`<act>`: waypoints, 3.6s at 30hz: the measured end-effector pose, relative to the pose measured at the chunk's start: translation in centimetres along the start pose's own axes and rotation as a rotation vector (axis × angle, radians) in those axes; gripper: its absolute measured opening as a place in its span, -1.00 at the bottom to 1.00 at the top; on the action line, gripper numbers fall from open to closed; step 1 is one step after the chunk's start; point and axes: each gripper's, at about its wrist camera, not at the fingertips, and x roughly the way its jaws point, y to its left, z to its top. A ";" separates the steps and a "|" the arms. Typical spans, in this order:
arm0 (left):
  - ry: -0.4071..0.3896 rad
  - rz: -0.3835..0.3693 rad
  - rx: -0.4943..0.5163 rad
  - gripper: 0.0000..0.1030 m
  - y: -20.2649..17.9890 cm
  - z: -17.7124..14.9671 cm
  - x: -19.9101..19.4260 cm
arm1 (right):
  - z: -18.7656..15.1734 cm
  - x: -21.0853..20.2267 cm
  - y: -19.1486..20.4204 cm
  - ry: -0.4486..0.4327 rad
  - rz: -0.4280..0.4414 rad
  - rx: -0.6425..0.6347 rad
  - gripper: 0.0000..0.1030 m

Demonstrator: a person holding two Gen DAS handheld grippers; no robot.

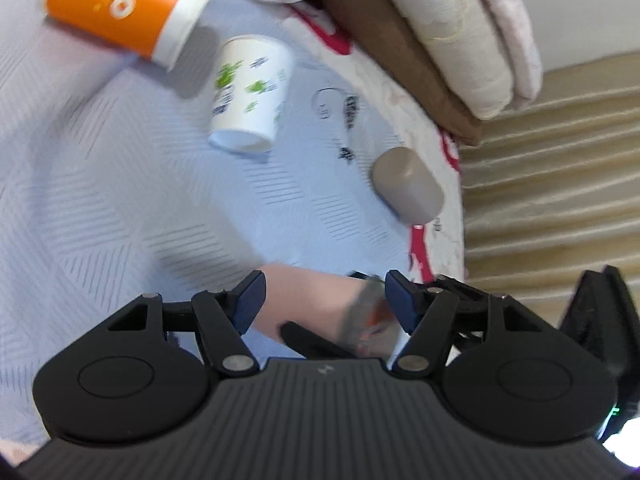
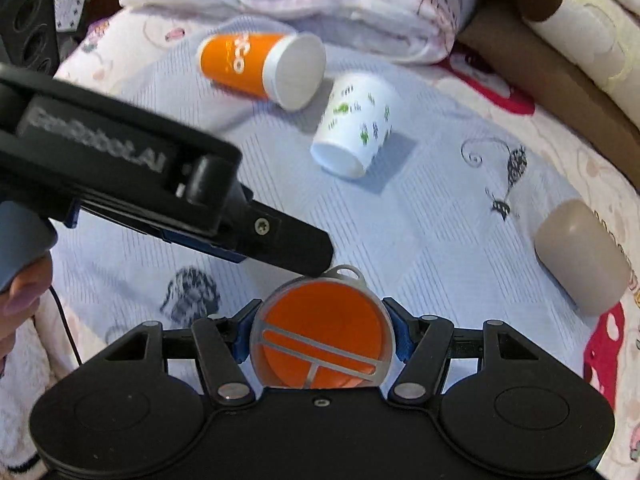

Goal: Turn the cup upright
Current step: 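Lift the pink cup with the right gripper and rotate it open end up, then lower the upright pink cup onto the cloth and open the right gripper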

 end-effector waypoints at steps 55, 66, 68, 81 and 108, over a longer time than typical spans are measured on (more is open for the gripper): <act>-0.123 0.067 0.372 0.25 -4.6 -1.0 -3.9 | -4.0 -3.1 0.2 -0.523 -0.053 0.169 0.78; -0.129 0.128 0.471 0.27 -8.0 -4.1 -7.2 | -6.6 -7.7 1.5 -0.536 -0.116 0.159 0.78; -0.131 0.138 0.476 0.27 -8.6 -4.7 -7.9 | -7.4 -8.8 1.9 -0.542 -0.125 0.160 0.78; -0.200 0.349 0.550 0.31 -11.2 -9.9 -12.2 | -12.1 -15.2 4.2 -0.582 -0.142 0.193 0.78; -0.355 0.500 0.581 0.46 -12.5 -17.3 -18.4 | -16.1 -19.6 7.3 -0.588 -0.243 0.349 0.78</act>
